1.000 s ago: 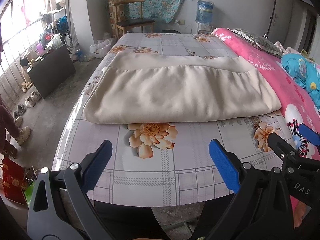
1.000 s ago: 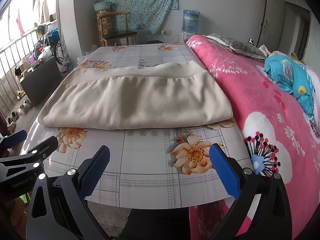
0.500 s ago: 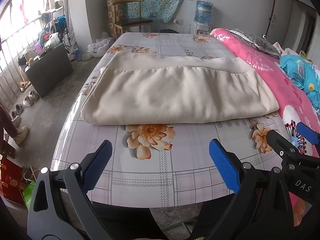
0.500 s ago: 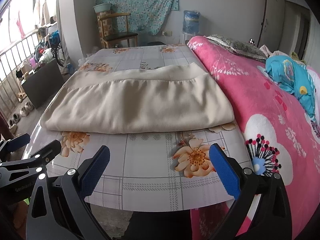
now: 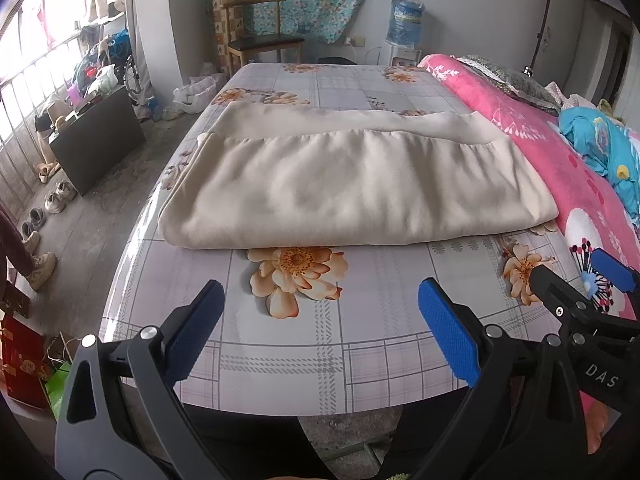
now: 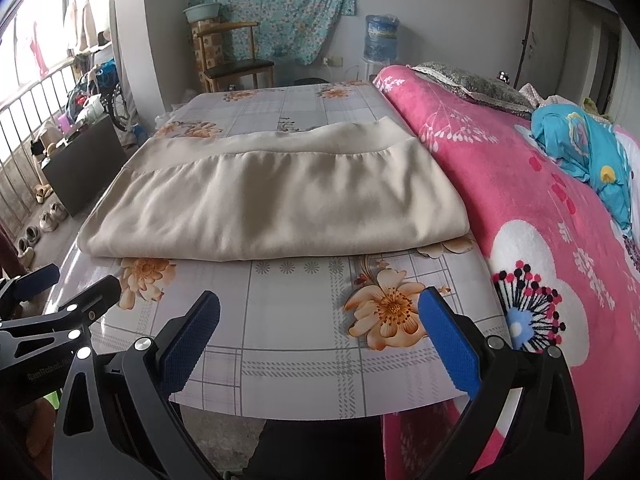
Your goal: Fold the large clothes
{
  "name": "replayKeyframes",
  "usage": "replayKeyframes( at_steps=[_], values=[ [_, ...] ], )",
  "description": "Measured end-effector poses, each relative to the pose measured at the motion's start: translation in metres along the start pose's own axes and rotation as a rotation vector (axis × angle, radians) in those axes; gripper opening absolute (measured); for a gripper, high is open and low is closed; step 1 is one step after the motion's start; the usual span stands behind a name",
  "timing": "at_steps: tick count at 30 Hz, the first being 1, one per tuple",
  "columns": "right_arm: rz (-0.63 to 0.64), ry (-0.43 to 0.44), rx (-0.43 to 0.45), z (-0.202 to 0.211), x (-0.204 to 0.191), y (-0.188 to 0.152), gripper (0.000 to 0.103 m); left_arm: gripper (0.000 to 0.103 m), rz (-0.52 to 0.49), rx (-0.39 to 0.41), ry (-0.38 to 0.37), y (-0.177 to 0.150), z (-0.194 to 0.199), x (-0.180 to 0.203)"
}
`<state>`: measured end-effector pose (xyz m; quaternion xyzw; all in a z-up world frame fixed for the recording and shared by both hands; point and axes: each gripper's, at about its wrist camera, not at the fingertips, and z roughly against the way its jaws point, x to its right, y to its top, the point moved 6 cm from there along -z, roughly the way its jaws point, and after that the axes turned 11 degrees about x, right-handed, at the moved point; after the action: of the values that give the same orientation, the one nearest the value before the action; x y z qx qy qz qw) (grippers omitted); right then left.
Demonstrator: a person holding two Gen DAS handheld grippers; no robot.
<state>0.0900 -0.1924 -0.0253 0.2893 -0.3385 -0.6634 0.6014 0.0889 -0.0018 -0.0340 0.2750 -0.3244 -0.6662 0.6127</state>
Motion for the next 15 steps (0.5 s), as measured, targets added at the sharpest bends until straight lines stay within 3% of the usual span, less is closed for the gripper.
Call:
replayKeyframes(
  at_steps=[15],
  values=[
    [-0.004, -0.002, -0.005, -0.001, -0.001, -0.0017, 0.097, 0.094, 0.007, -0.003, -0.002, 0.001, 0.0011, -0.0002]
  ],
)
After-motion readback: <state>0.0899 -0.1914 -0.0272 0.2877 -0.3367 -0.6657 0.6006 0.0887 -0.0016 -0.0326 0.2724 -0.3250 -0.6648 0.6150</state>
